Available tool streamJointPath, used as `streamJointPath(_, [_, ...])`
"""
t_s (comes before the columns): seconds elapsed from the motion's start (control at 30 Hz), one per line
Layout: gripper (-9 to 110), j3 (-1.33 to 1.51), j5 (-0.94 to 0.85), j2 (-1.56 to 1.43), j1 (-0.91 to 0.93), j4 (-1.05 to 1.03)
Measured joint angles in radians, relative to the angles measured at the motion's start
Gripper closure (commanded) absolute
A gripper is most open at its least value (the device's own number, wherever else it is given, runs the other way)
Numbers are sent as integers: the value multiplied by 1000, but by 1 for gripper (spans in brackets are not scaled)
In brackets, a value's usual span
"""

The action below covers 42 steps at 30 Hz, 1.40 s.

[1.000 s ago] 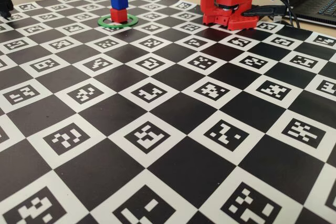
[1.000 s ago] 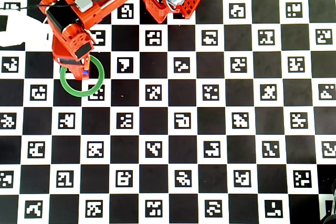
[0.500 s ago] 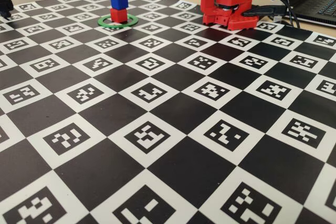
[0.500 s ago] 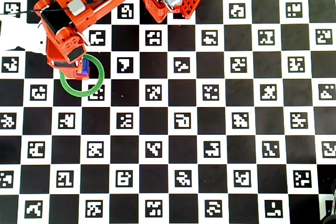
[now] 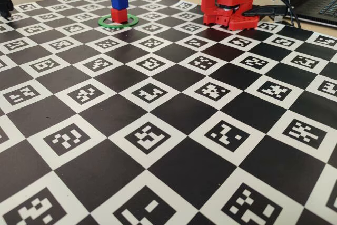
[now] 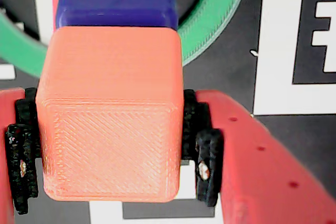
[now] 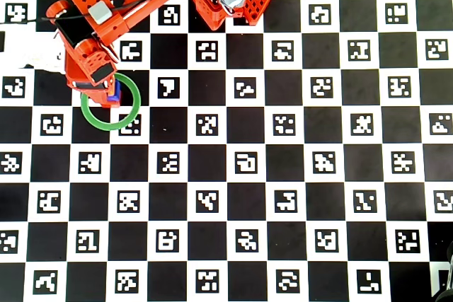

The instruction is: Grab the red cube then put it in the green circle then put the blue cube on top and finally the orange cube on top

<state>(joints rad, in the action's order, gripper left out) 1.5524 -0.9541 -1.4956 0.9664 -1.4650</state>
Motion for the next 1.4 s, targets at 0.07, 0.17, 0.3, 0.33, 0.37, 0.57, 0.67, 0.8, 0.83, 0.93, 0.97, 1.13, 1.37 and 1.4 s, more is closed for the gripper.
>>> streamJointPath(0.07, [95, 9, 0, 0, 0, 11])
streamJointPath(0.17, [95, 21, 0, 0, 0, 23])
streamJointPath(0.3, [95, 26, 0, 0, 0, 26])
streamJointPath(0.33, [95, 26, 0, 0, 0, 26])
streamJointPath(0.37, [95, 26, 0, 0, 0, 26])
streamJointPath(0.57, [87, 26, 0, 0, 0, 26])
streamJointPath(0.67, [81, 26, 0, 0, 0, 26])
streamJointPath(0.8, [75, 26, 0, 0, 0, 26])
streamJointPath(0.83, [73, 26, 0, 0, 0, 26])
streamJointPath(0.93, [70, 26, 0, 0, 0, 26])
streamJointPath(0.97, [69, 26, 0, 0, 0, 26])
streamJointPath(1.13, [62, 26, 0, 0, 0, 26])
streamJointPath(1.37, [54, 26, 0, 0, 0, 26])
streamJointPath(1.4, [53, 26, 0, 0, 0, 26])
